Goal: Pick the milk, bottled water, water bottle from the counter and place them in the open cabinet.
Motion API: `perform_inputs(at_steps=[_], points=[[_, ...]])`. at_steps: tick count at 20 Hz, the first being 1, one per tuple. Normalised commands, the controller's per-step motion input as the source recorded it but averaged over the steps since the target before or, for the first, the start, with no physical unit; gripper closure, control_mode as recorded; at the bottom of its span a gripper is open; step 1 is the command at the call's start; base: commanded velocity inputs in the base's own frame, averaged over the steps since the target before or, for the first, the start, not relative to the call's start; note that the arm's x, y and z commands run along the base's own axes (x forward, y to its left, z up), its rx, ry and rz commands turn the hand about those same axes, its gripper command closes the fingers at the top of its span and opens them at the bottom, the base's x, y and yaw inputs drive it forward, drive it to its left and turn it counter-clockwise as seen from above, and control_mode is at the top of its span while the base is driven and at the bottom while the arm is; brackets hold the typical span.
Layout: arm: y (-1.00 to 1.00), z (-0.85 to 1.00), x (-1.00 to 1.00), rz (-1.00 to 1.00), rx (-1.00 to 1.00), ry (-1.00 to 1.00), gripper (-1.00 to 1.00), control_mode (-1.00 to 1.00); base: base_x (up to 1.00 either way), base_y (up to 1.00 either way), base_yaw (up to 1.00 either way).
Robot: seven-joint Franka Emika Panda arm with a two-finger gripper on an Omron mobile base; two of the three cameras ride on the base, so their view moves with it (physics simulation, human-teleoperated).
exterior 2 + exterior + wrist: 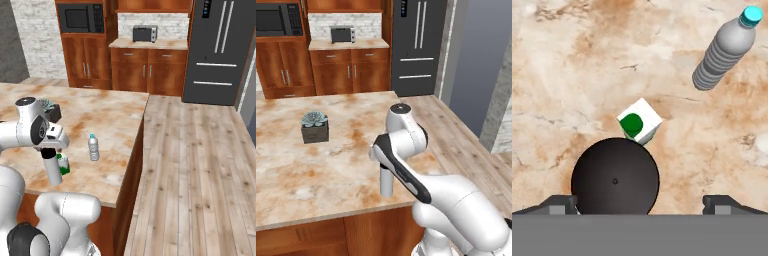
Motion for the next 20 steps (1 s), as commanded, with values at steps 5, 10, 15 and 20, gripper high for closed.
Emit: perform_inputs(at_steps=[5, 10, 15, 20], points=[[0.17, -0.26, -0.32, -0.01, 0.0, 0.01, -1.0, -1.0, 0.0, 0.0, 0.0], [0.05, -0.18, -0.3, -0.03, 0.0, 0.0, -1.0, -1.0, 0.0, 0.0, 0.0], [0.03, -0.34, -0.09, -0.05, -0.01, -0.01, -1.0, -1.0, 0.0, 0.0, 0.0], [0.0, -0.54, 0.0, -0.05, -0.05, -0.08, -1.0, -1.0, 0.0, 0.0, 0.0]])
